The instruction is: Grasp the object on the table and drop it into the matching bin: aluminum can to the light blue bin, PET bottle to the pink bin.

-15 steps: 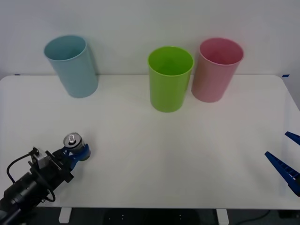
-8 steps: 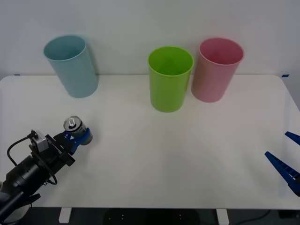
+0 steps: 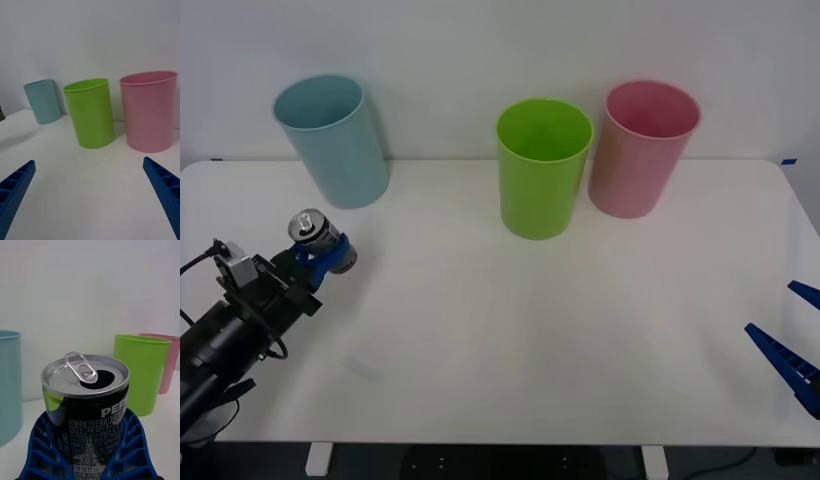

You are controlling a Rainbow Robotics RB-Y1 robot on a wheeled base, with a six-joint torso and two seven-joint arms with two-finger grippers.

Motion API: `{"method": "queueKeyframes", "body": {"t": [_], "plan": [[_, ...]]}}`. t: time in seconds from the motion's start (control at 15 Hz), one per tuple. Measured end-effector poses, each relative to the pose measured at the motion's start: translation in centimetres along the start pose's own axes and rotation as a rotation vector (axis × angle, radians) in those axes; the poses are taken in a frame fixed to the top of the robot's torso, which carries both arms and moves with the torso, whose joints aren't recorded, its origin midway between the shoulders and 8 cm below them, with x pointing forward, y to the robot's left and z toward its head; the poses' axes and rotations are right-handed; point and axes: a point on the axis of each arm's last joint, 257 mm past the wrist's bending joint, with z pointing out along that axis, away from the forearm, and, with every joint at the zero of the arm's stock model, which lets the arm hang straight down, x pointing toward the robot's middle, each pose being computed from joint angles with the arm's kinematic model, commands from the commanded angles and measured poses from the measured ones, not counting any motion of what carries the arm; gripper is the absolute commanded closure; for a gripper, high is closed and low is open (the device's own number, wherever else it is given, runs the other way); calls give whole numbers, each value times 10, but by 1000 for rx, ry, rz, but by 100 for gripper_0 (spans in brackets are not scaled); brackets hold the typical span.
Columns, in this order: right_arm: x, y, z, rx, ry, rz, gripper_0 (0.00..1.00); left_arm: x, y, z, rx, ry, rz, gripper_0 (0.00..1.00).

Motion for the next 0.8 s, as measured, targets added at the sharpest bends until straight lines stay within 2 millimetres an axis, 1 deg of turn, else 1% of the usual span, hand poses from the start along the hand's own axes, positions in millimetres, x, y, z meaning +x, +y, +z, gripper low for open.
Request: {"method": "queueKeyframes", "body": {"t": [0.27,0.47,0.67,0.8], "plan": [[0,0,0,0,0,0,0,-28,23,32,-42,-43,-67,99],[0,0,0,0,0,0,0,-46,42,55,-93,-63,-75,99],[0,0,0,0,0,0,0,-69,65,71,-132,-80,-94,99],[0,0,0,0,0,0,0,-85,79,76,-144,-85,-112,98]]}}
